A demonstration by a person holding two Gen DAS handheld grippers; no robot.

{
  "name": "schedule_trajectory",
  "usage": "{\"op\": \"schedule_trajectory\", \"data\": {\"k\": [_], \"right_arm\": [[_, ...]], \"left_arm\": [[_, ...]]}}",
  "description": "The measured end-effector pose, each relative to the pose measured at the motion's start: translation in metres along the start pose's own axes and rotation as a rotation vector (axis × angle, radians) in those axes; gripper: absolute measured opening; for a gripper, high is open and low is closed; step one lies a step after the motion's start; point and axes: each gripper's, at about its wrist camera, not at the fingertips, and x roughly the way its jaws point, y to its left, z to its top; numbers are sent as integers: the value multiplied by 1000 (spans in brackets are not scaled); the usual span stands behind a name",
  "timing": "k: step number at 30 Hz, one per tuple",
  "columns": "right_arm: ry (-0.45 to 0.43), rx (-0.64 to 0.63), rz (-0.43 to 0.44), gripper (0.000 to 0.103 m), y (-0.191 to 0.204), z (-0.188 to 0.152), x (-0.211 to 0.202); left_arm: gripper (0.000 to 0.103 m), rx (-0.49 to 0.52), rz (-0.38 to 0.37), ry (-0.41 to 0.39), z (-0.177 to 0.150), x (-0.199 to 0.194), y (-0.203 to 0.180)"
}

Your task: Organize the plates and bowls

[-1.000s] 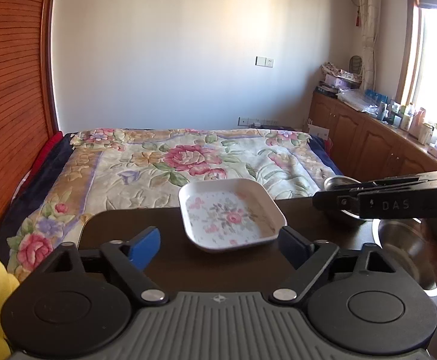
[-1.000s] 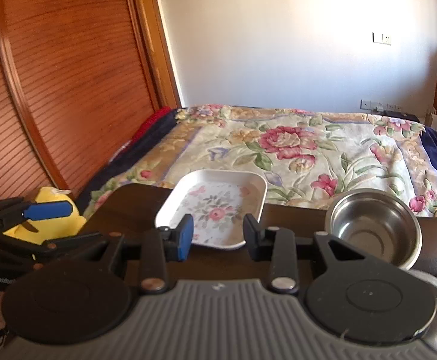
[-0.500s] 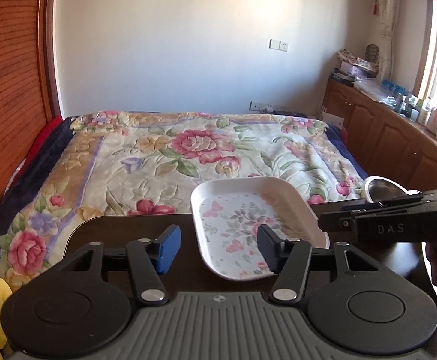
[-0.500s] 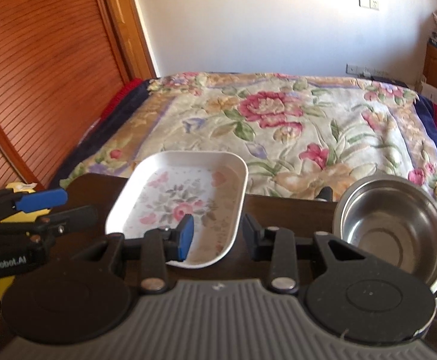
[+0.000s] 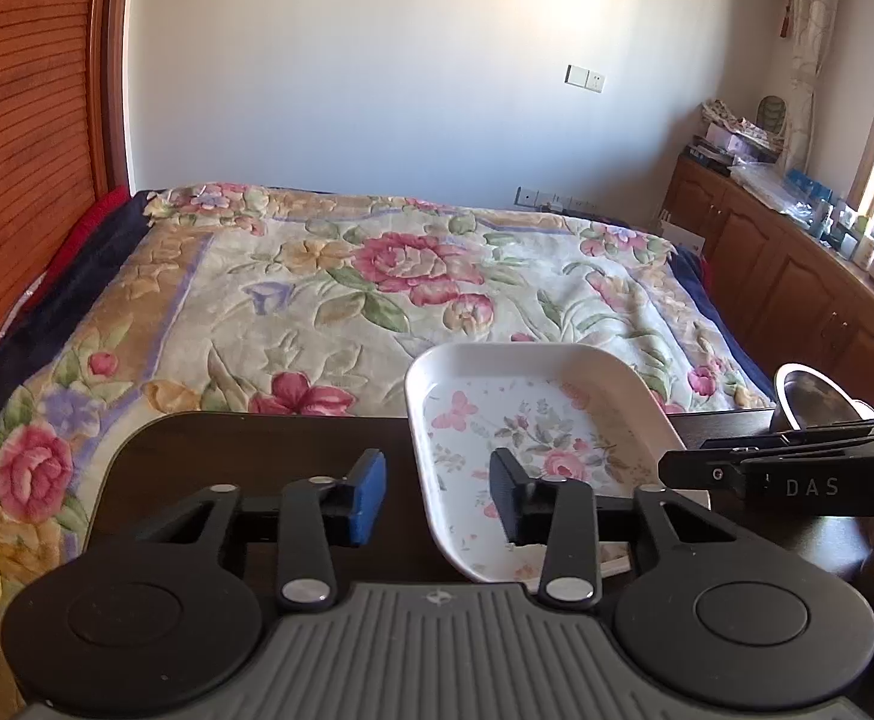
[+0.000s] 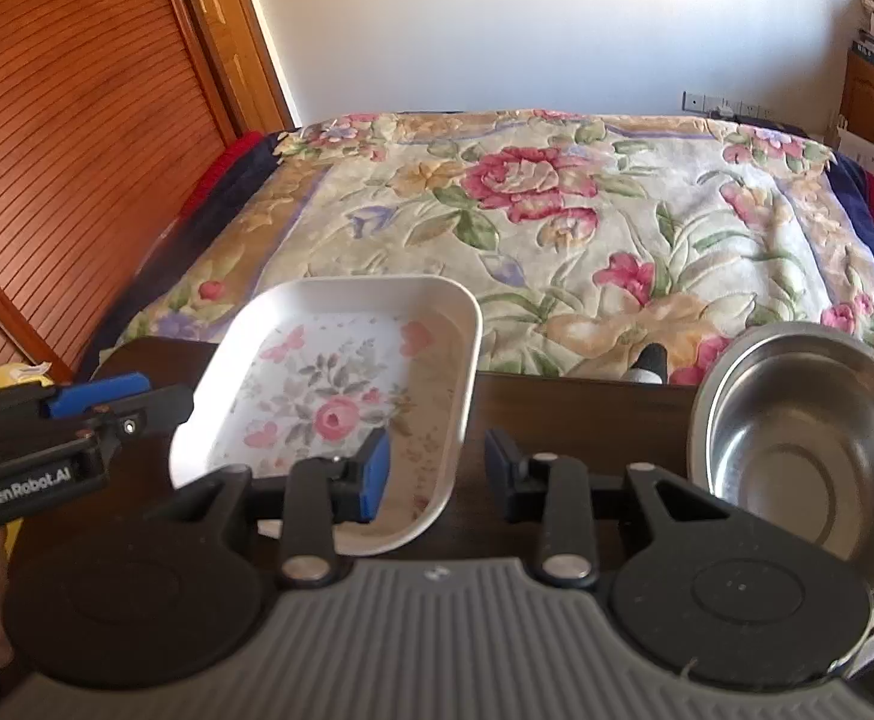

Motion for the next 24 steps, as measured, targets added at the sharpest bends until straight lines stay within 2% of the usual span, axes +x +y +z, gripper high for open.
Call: {"op": "schedule_trajectory", "data": {"k": [15,18,22,24], "right_arm": [[17,3,-5,29,-2,1,9],[15,16,-14,29,-5,0,12],[21,11,-21,21,-6,-1,15],[23,12,-27,21,-6,-1,15]], "left_arm": [[22,10,12,26,-5,18,-1],[21,6,22,25,-7,20,1],[20,4,28,30,-9,23,2],[19,3,29,35,-10,25,3]]}}
